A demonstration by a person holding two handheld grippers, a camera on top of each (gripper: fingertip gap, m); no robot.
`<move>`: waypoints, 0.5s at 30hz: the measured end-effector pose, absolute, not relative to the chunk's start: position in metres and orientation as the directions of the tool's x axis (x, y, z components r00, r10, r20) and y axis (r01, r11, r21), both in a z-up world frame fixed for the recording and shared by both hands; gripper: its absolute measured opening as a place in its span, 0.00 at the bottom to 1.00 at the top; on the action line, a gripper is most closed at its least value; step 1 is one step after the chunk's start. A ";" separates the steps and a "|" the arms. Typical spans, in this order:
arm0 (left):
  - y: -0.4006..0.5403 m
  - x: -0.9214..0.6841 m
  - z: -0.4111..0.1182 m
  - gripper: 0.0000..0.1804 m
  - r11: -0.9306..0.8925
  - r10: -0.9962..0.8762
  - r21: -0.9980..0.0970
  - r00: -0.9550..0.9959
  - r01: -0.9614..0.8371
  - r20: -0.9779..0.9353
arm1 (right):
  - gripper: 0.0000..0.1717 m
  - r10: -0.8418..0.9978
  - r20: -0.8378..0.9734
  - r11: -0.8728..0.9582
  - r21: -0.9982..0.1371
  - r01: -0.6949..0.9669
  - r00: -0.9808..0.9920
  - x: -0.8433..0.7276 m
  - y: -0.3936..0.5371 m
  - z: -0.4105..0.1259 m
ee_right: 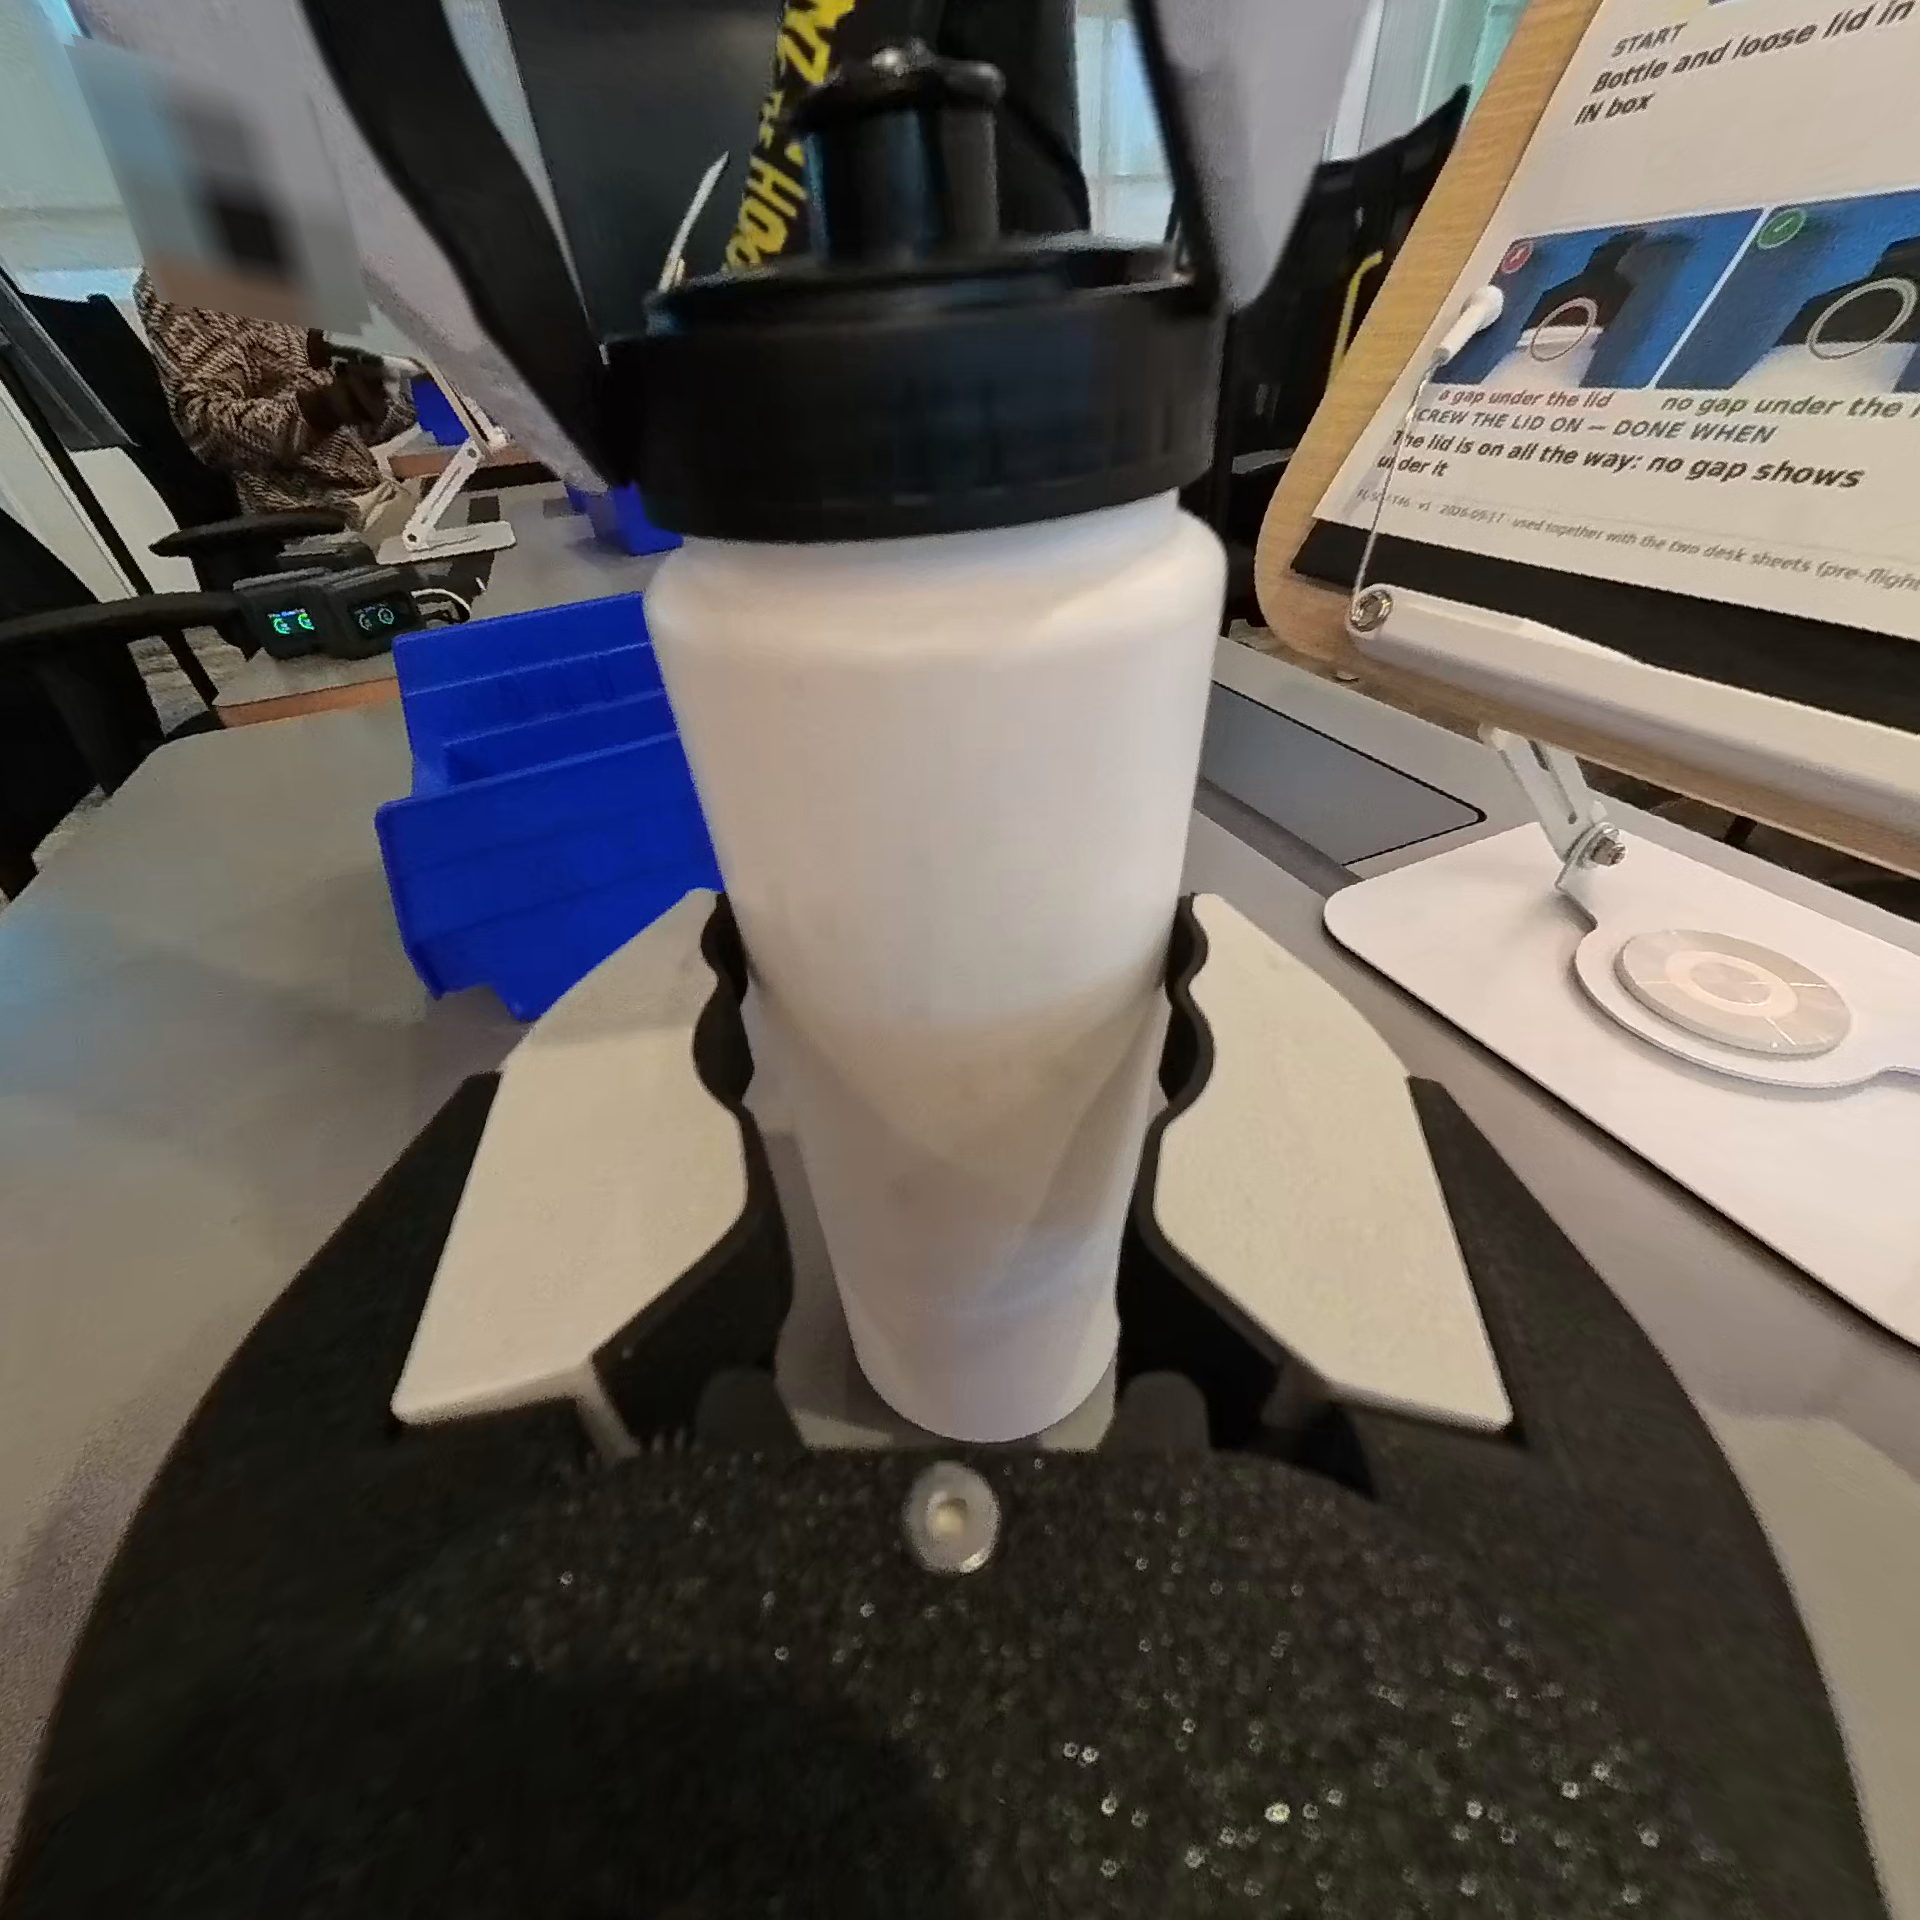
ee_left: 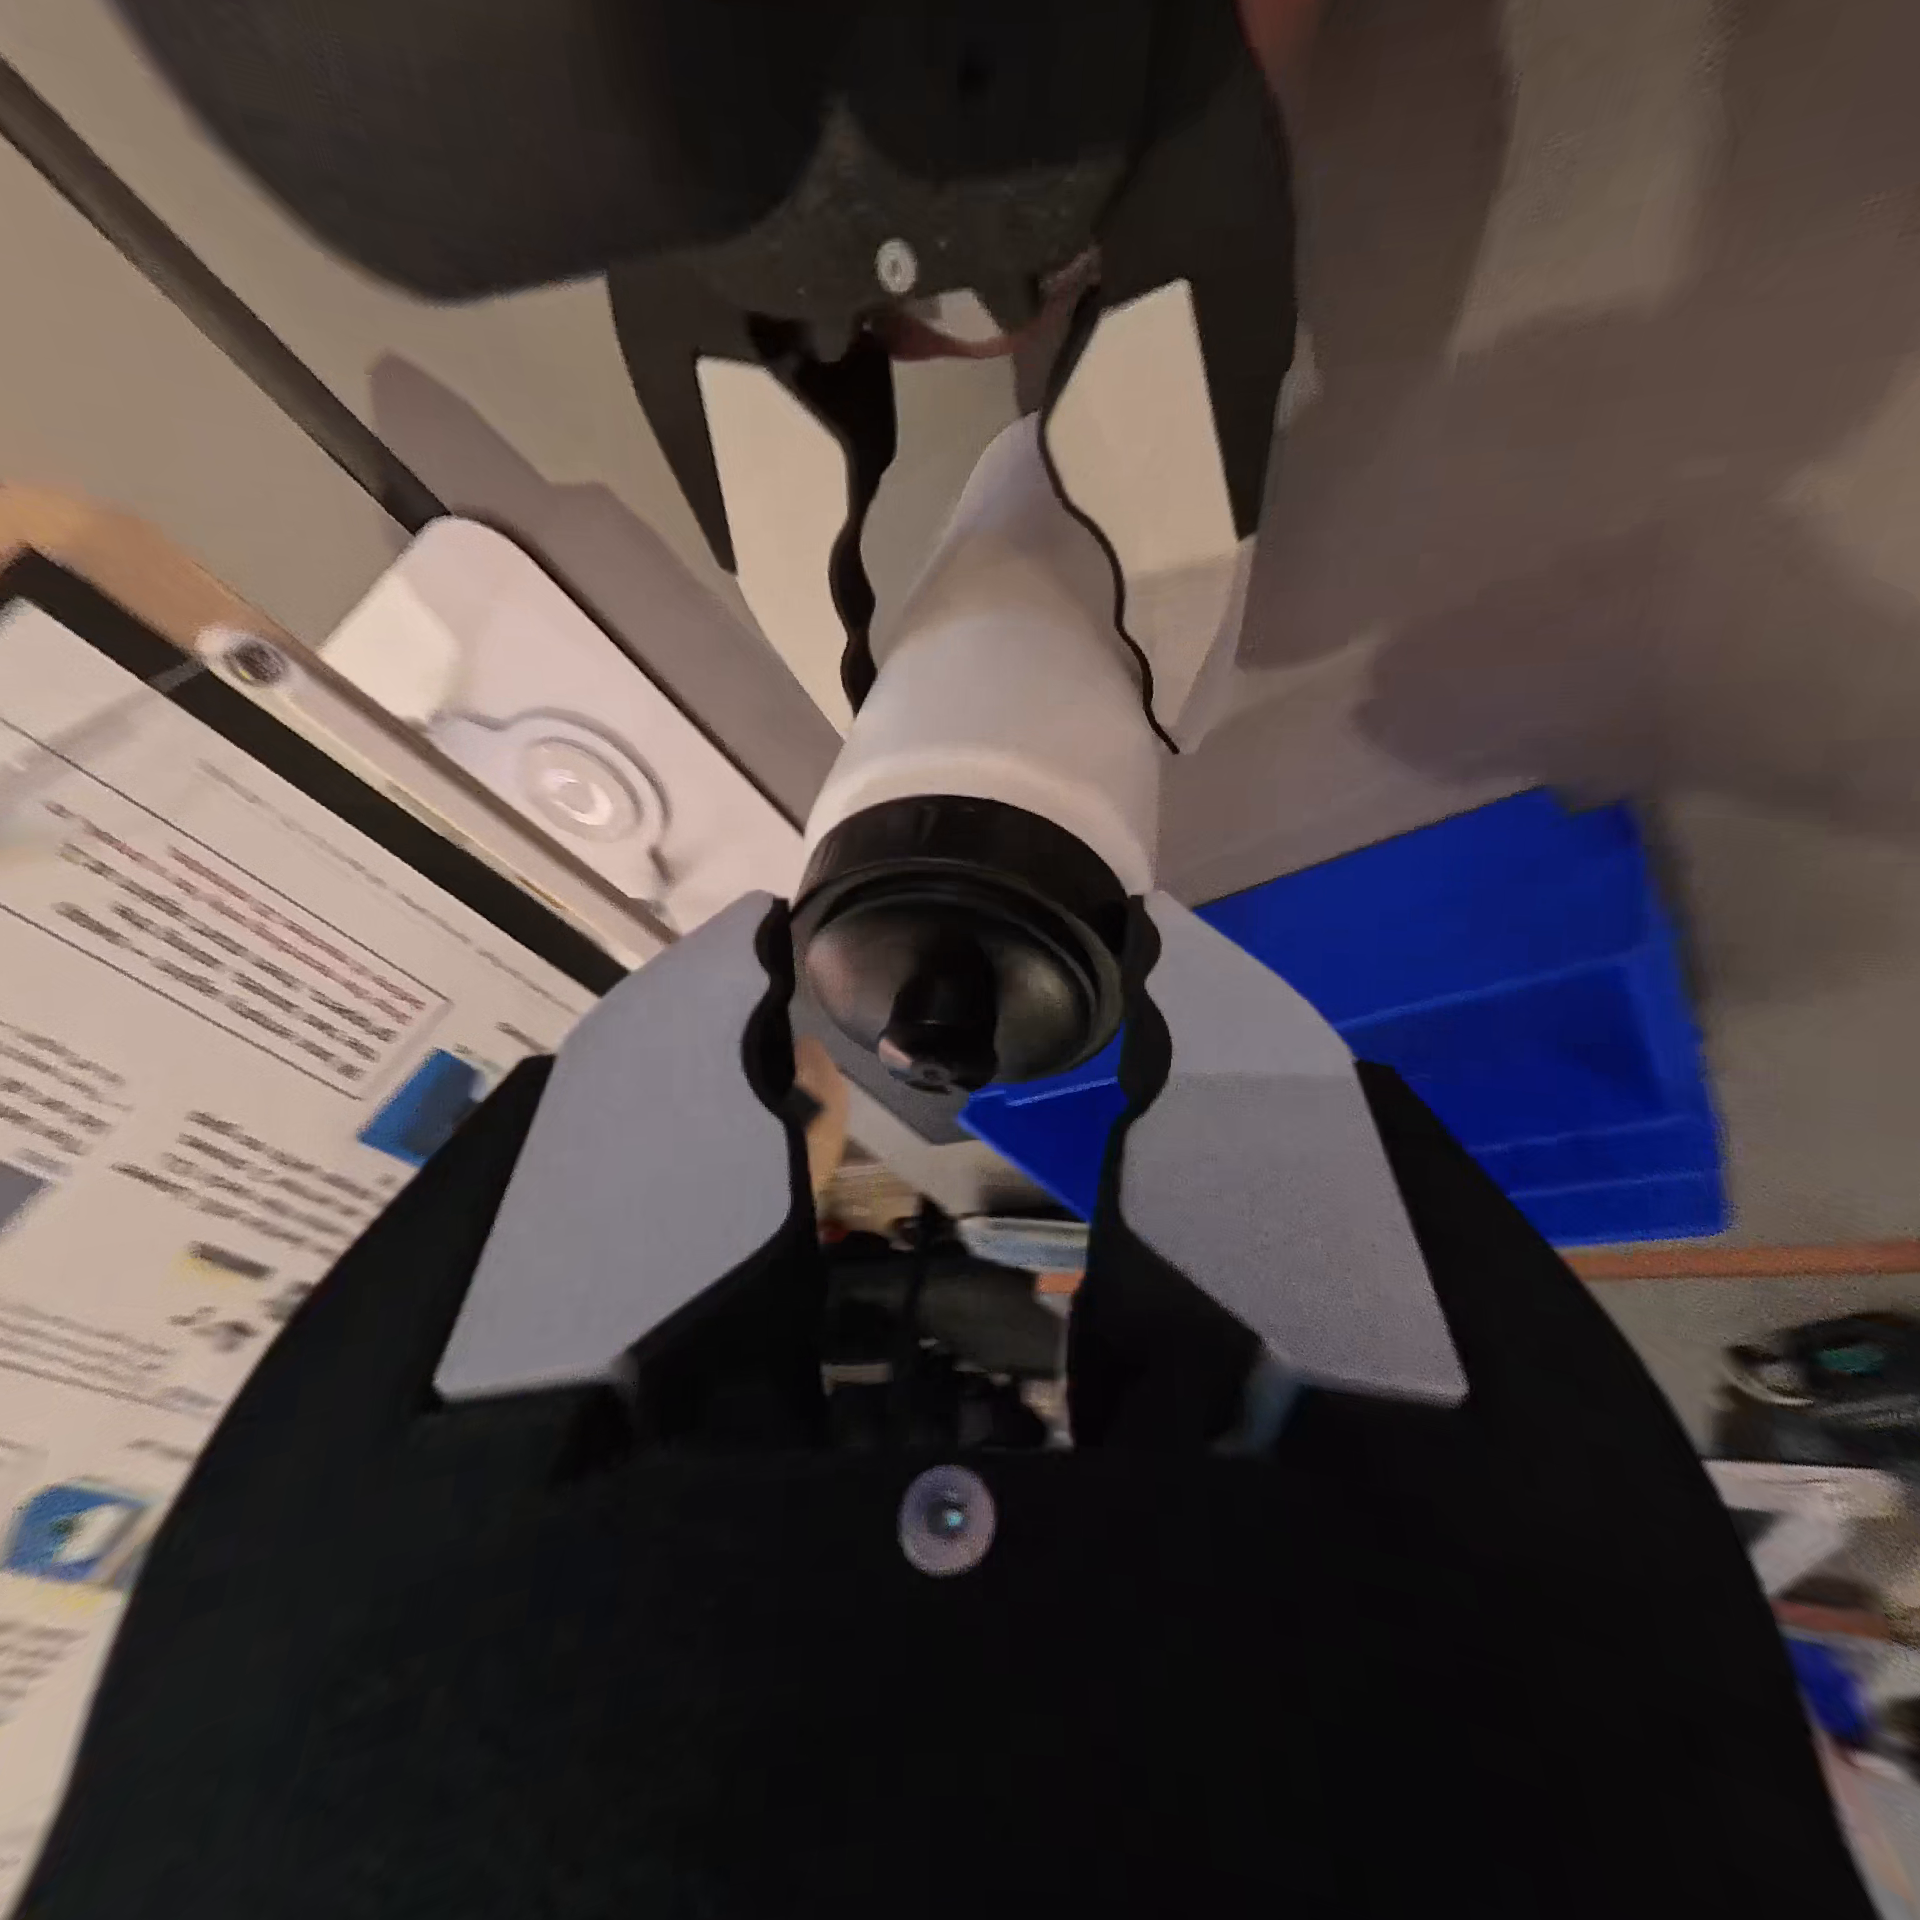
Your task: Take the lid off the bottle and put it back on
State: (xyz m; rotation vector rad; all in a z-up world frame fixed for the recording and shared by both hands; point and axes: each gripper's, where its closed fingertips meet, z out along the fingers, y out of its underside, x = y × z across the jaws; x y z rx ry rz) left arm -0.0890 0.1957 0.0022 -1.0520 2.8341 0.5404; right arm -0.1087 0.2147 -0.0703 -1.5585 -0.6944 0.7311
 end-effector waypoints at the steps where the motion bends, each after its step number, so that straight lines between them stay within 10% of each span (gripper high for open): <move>1: 0.194 -0.088 0.003 0.32 0.730 -0.573 0.317 -0.795 -0.605 -0.199 | 0.46 0.780 -0.067 -0.103 -0.994 0.021 0.622 -0.108 0.215 -0.070; 5: 0.188 -0.081 0.006 0.26 0.769 -0.455 0.345 -0.840 -0.538 -0.297 | 0.46 0.777 -0.081 -0.112 -0.994 0.012 0.624 -0.106 0.215 -0.070; 8: 0.190 -0.074 0.019 0.41 0.674 -0.552 0.289 -0.723 -0.680 -0.416 | 0.46 0.781 -0.065 -0.105 -0.994 0.029 0.621 -0.110 0.214 -0.071; 15: 0.157 -0.072 0.041 0.44 0.171 -0.980 -0.273 -0.137 -0.947 -0.142 | 0.46 0.782 -0.067 -0.108 -0.994 0.029 0.620 -0.111 0.213 -0.071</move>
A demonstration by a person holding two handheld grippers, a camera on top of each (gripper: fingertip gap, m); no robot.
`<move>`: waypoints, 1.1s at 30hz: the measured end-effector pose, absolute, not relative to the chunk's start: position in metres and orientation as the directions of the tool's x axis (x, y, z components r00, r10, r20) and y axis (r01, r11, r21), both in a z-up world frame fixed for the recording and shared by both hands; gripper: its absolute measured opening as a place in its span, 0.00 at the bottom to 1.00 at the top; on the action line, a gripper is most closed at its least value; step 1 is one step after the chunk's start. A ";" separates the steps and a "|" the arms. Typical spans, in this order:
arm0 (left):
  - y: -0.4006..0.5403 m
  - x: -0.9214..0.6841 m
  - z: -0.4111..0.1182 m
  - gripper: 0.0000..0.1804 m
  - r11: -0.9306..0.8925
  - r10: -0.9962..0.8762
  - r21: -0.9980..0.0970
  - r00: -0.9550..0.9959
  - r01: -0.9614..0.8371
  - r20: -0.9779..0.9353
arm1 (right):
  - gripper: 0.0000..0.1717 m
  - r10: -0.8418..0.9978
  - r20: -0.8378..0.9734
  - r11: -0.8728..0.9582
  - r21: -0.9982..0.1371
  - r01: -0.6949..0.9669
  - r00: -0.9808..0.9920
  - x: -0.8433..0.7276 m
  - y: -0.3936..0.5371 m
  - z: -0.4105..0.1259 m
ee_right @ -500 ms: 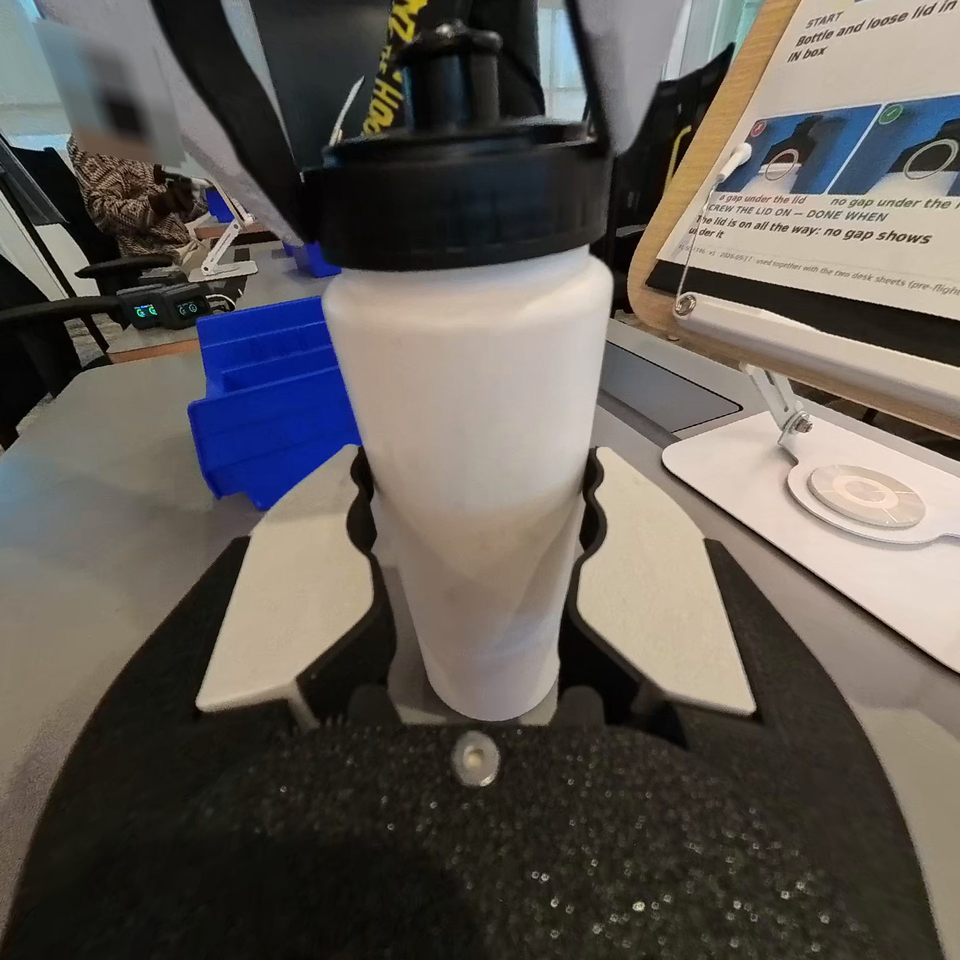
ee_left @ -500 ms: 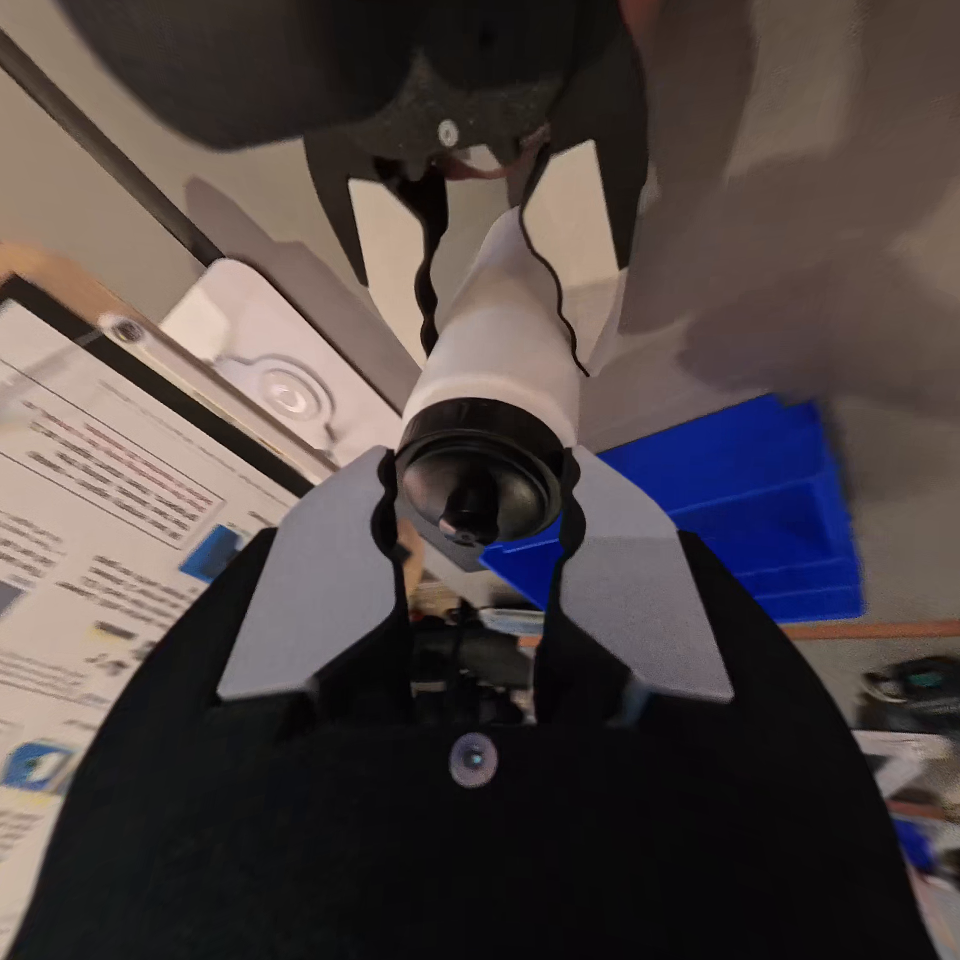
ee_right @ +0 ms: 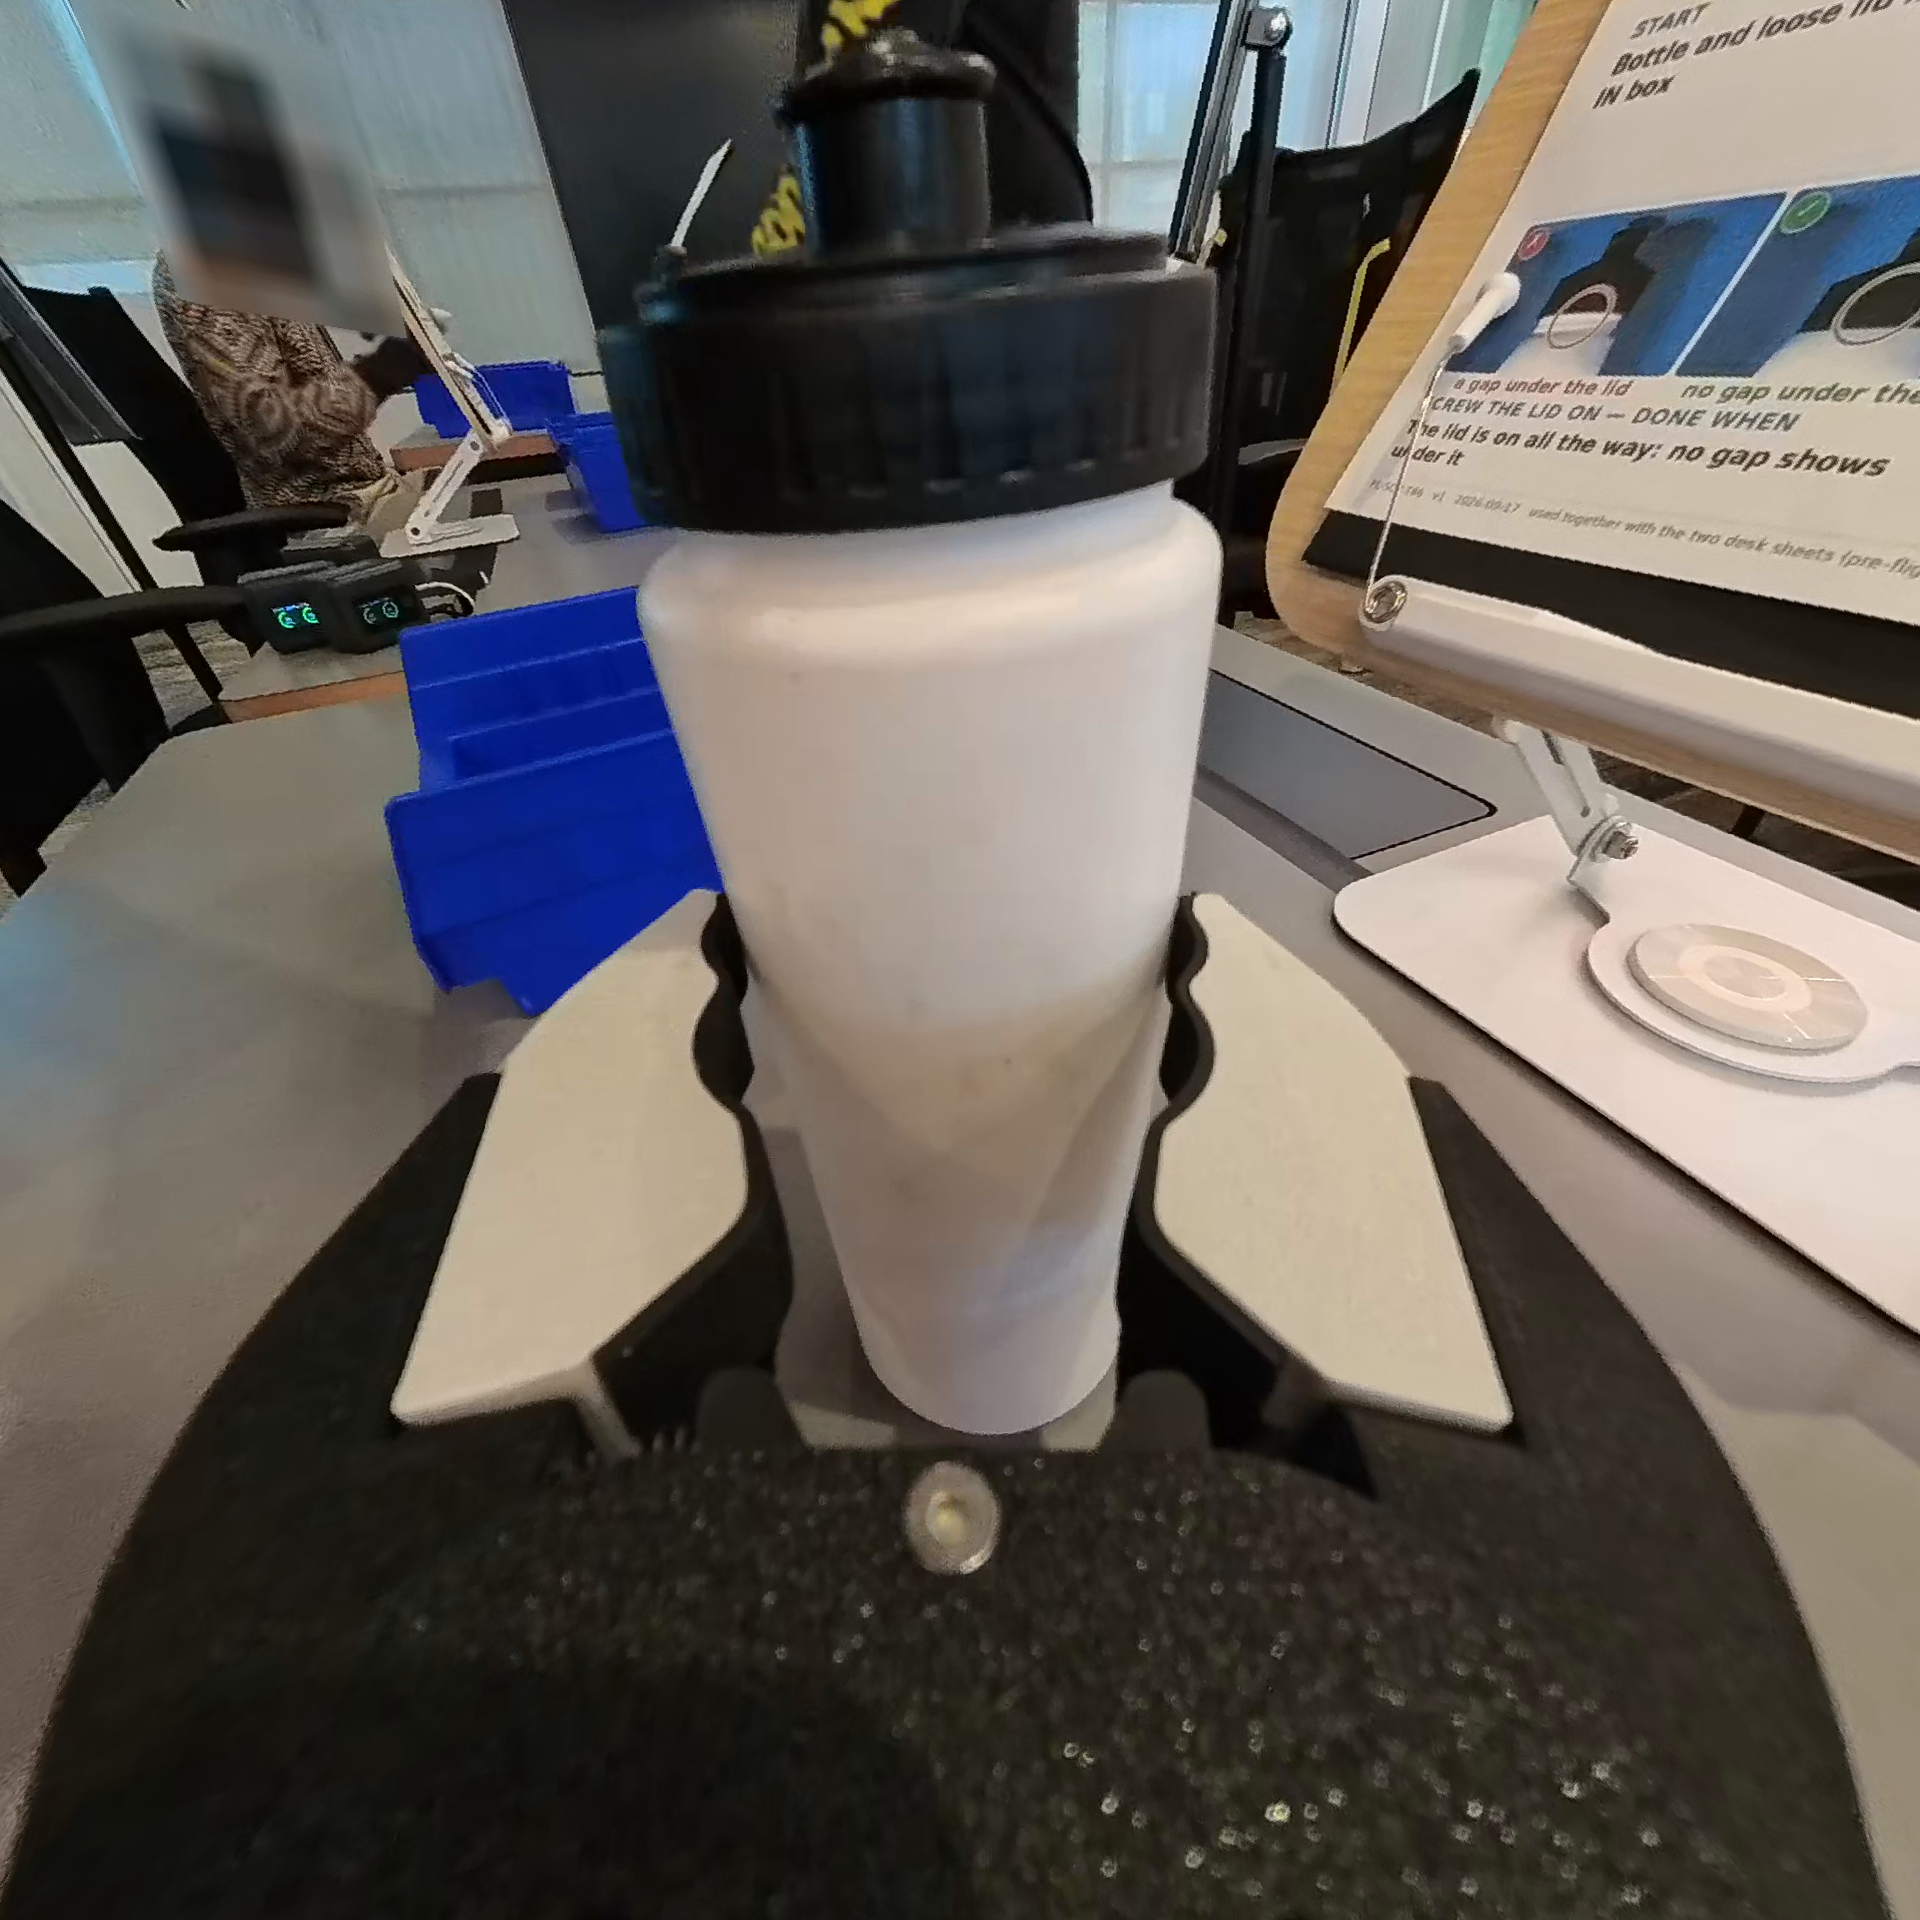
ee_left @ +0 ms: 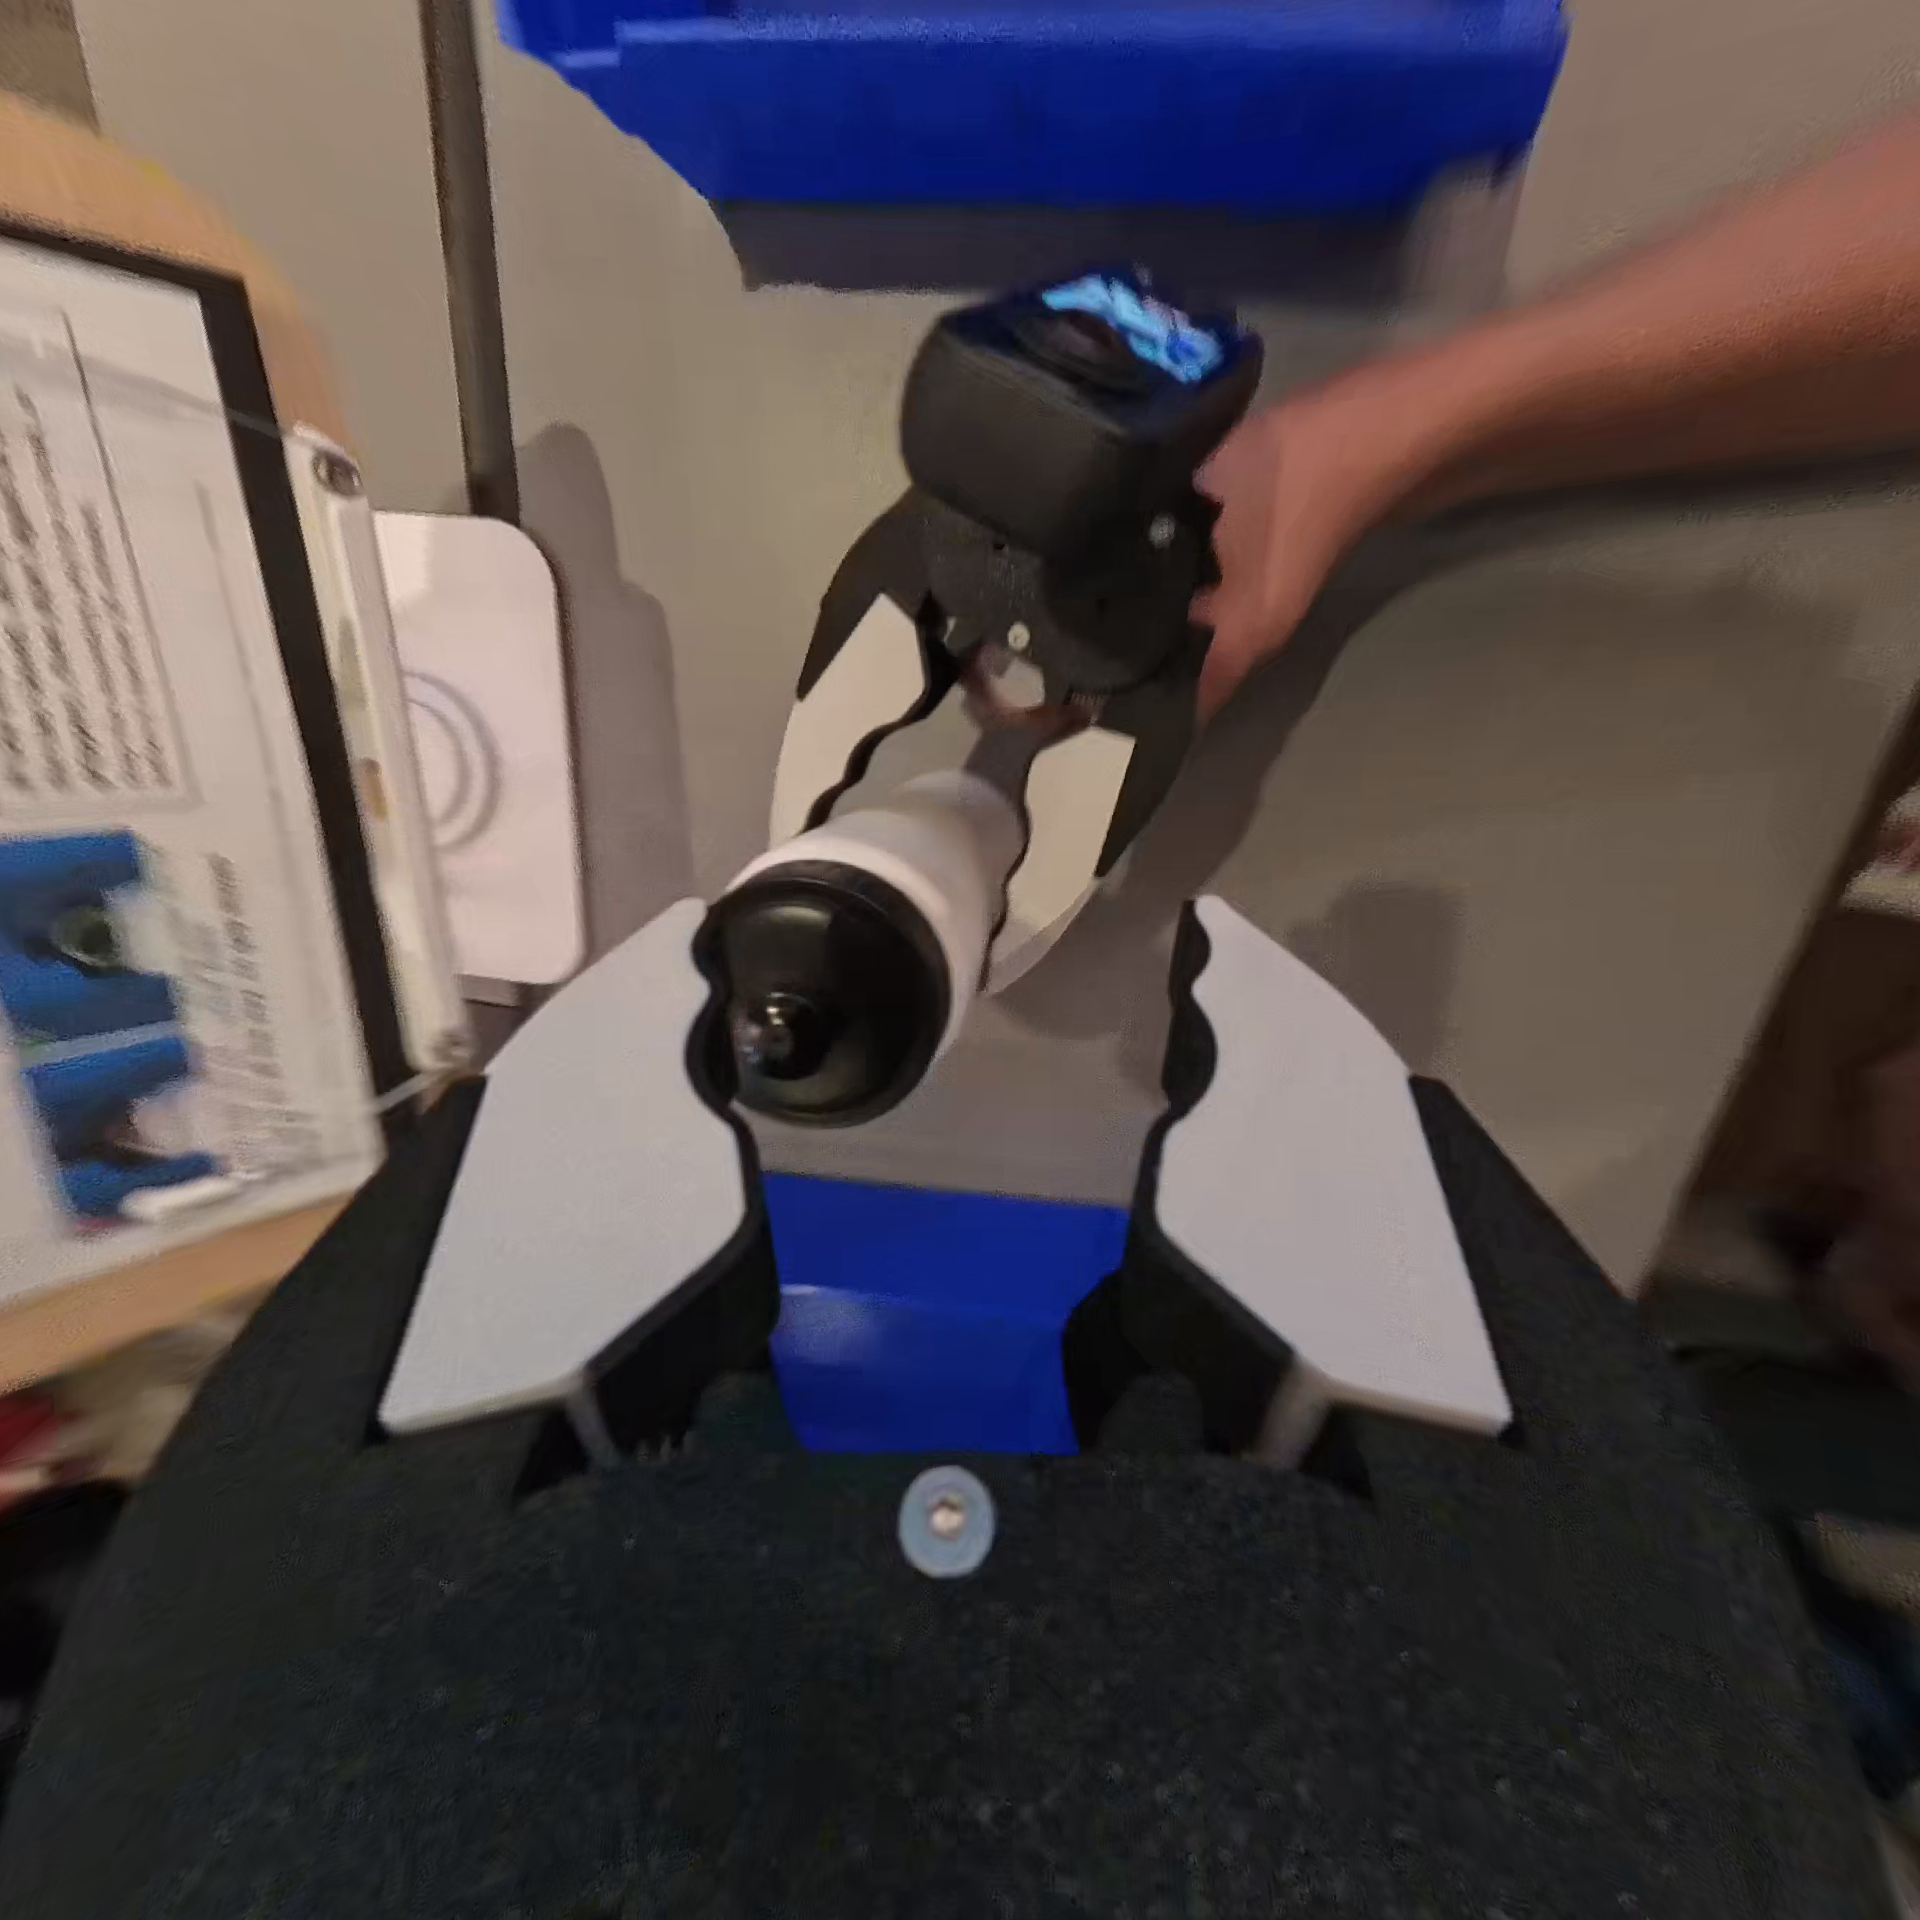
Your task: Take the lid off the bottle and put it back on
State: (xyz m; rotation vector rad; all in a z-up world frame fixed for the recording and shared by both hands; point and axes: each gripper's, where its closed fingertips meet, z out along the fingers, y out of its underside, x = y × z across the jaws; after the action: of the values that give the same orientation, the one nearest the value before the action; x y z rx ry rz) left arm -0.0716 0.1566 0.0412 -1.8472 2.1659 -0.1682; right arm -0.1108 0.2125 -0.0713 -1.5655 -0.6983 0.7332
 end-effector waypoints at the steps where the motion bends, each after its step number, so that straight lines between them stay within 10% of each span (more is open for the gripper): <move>1: 0.162 -0.071 0.042 0.46 0.078 -0.992 -0.315 -0.041 -0.946 -0.123 | 0.46 0.782 -0.070 -0.109 -0.994 0.026 0.619 -0.111 0.213 -0.071; 13: 0.204 -0.108 0.003 0.53 -0.721 -0.679 -0.226 0.733 -0.655 0.040 | 0.46 0.786 -0.094 -0.124 -0.992 0.007 0.610 -0.111 0.212 -0.072; 33: 0.203 -0.100 -0.011 0.41 -0.376 -0.923 -0.140 0.383 -0.916 -0.028 | 0.45 0.791 -0.094 -0.125 -0.992 0.010 0.605 -0.111 0.211 -0.073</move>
State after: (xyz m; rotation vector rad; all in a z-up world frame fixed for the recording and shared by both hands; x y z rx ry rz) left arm -0.1003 0.2032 -0.0108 -2.5004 1.6727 -0.0816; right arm -0.1114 0.2112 -0.0728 -1.5670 -0.6919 0.7688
